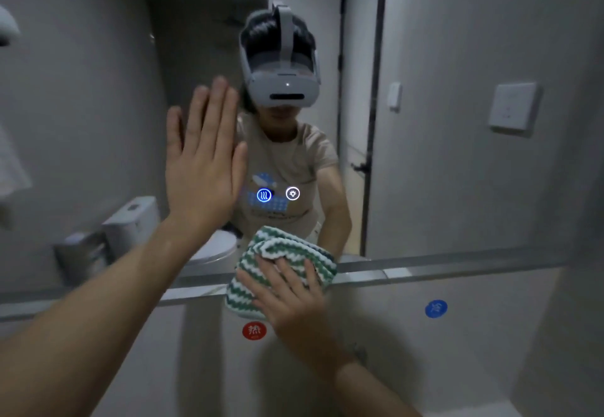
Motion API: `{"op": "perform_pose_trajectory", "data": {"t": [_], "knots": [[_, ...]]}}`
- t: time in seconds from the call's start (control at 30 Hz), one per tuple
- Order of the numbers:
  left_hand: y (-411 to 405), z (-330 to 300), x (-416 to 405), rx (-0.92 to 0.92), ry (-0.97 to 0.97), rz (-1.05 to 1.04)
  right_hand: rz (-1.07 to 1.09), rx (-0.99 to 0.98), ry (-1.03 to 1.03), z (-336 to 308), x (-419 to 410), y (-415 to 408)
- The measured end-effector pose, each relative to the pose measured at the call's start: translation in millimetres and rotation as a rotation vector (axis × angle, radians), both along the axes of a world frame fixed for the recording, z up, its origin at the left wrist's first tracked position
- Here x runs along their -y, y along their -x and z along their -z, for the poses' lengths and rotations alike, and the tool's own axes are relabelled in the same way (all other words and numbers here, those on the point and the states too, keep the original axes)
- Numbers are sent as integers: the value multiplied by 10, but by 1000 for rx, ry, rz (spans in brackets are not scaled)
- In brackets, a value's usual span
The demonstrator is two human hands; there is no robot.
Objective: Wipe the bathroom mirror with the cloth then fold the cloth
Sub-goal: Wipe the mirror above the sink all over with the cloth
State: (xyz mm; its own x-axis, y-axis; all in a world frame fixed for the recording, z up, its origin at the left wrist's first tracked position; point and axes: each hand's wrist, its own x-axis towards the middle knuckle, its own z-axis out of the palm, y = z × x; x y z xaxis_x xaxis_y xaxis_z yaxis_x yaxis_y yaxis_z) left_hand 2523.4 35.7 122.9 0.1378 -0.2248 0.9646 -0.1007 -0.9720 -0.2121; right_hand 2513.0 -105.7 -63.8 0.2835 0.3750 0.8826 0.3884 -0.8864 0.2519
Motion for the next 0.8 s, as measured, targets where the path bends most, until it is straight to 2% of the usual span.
{"op": "perform_pose_trajectory", "data": {"t": [0.07,0.17,0.4,0.63,0.8], "knots": [[-1,180,-155,13,-54,-4,-24,0,24,-83,138,-12],[26,314,-294,31,-86,10,49,-11,103,-176,492,-81],[-42,557,-328,68,-8,-15,282,10,-214,-668,1310,-171],[-56,571,-310,59,16,5,253,50,-430,-1451,1031,-252],[-76,580,-318,62,-1,-15,186,126,-416,-2067,712,-276]]}}
